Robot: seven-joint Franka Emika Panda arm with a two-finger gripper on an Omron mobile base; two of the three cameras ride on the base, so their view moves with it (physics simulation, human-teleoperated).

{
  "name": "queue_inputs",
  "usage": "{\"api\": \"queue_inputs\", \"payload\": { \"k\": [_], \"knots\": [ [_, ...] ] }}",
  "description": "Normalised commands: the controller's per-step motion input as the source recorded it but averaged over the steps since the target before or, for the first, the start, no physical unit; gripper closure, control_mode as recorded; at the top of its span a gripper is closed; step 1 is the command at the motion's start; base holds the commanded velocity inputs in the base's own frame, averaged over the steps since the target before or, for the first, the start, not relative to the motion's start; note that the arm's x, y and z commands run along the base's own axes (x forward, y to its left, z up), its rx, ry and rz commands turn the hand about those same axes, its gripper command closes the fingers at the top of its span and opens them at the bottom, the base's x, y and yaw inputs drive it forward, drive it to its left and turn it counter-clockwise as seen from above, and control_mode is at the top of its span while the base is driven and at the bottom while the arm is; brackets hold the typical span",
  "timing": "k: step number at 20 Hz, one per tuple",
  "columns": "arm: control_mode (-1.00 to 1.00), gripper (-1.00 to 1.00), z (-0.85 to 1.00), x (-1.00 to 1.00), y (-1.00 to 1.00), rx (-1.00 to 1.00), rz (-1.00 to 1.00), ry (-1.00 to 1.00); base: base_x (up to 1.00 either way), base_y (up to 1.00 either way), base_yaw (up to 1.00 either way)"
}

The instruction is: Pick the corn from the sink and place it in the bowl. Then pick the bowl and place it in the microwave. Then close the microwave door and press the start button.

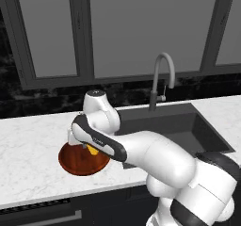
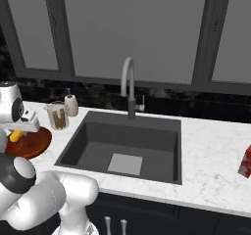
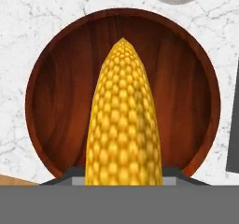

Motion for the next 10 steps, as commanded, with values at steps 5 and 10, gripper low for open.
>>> {"api": "queue_inputs", "payload": {
  "k": [5, 10],
  "knots": [
    [-1.00, 1.00, -0.43, 0.31, 0.13, 0.00, 0.00, 0.00, 0.00, 0.00, 0.00],
    [-1.00, 1.00, -0.42, 0.18, 0.23, 0.00, 0.00, 0.00, 0.00, 0.00, 0.00]
  ]
}}
